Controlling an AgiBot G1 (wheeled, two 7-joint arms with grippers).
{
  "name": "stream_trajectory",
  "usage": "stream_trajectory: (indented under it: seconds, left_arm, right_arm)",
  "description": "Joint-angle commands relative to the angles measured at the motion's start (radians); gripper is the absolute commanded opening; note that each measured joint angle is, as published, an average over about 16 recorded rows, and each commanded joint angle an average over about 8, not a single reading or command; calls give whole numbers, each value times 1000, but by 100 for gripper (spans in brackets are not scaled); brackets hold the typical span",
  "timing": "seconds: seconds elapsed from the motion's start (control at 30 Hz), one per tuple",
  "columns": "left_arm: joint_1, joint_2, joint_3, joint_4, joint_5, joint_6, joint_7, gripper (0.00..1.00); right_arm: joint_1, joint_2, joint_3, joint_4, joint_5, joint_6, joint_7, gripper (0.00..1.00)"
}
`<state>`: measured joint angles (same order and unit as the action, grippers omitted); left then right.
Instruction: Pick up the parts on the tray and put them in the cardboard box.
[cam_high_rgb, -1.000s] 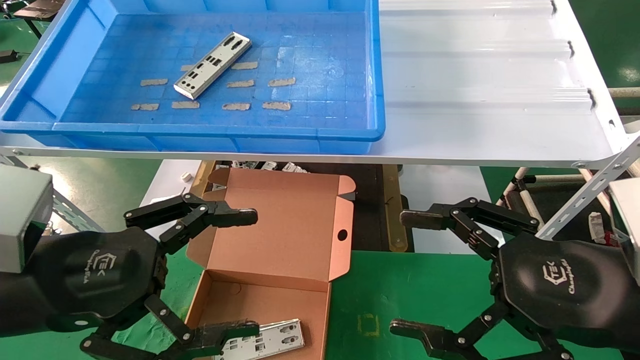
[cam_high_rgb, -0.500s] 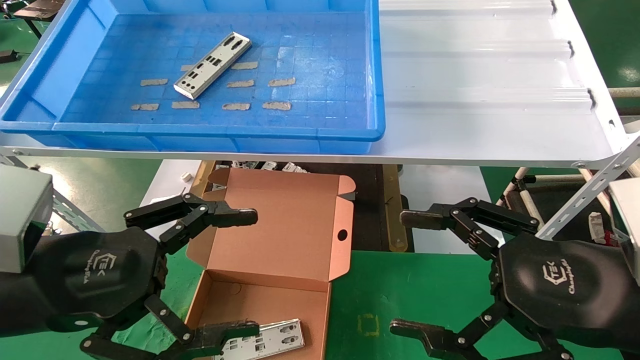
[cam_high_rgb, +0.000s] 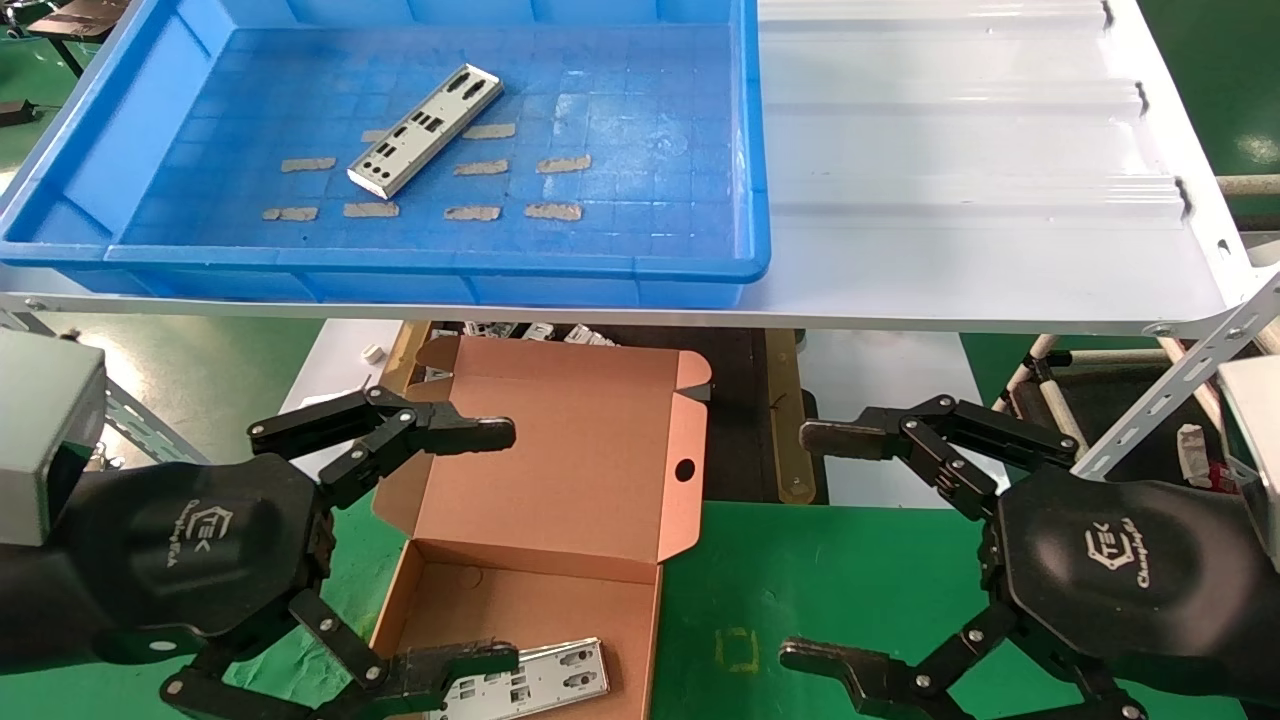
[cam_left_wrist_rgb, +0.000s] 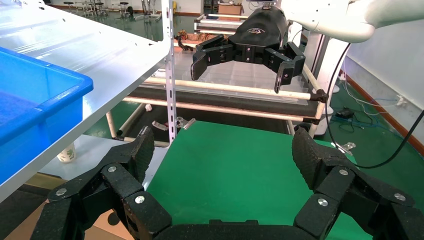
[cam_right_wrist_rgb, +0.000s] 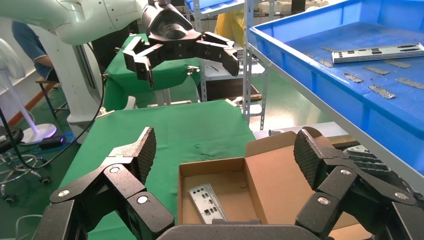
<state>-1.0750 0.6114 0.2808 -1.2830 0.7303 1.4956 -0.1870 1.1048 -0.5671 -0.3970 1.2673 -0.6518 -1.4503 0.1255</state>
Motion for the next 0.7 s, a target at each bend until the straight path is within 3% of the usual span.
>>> stream_trajectory:
  seconds: [0.03, 0.7]
  left_arm:
    - [0, 0, 0, 0, 0, 0, 0, 100]
    - [0, 0, 0, 0, 0, 0, 0, 100]
  right_arm:
    - [0, 0, 0, 0, 0, 0, 0, 100]
    - [0, 0, 0, 0, 0, 0, 0, 100]
